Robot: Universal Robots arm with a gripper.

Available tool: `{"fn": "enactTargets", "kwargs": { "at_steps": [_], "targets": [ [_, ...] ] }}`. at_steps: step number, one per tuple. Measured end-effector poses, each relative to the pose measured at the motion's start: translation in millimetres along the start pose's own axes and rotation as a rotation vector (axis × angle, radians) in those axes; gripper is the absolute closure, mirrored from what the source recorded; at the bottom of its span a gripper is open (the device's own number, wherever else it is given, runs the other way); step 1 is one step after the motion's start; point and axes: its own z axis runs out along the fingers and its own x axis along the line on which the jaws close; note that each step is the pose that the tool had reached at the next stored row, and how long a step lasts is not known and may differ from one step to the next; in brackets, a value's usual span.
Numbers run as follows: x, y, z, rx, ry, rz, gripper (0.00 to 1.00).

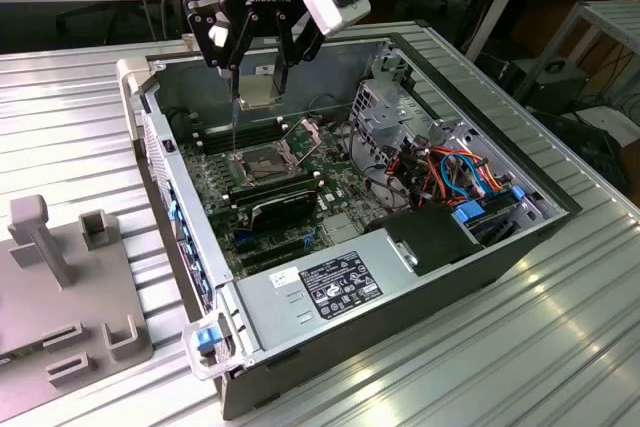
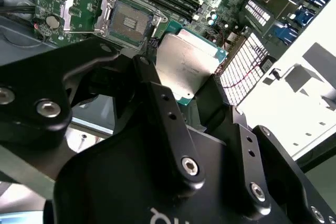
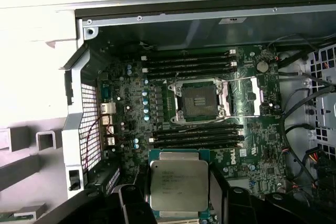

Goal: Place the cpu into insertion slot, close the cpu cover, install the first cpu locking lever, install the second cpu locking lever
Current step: 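Place the cpu into insertion slot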

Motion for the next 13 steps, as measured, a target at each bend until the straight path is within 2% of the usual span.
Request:
{"fn": "enactTargets", "kwargs": {
  "at_steps": [2, 3, 6, 9, 13],
  "targets": [
    [-0.7, 0.3, 0.6, 0.001, -0.0019, 0.042, 0.45],
    [-1.3, 0.5, 0.7, 0.0013, -0.0022, 0.05, 0.45],
    [-4.9, 2.1, 1.3, 0.0017, -0.0028, 0.064, 0.45],
    [-16.1, 8.0, 3.9, 0.0023, -0.003, 0.065, 0.45],
    [-21.2, 9.4, 6.8, 0.0026, -0.0038, 0.081, 0.45]
  ]
}}
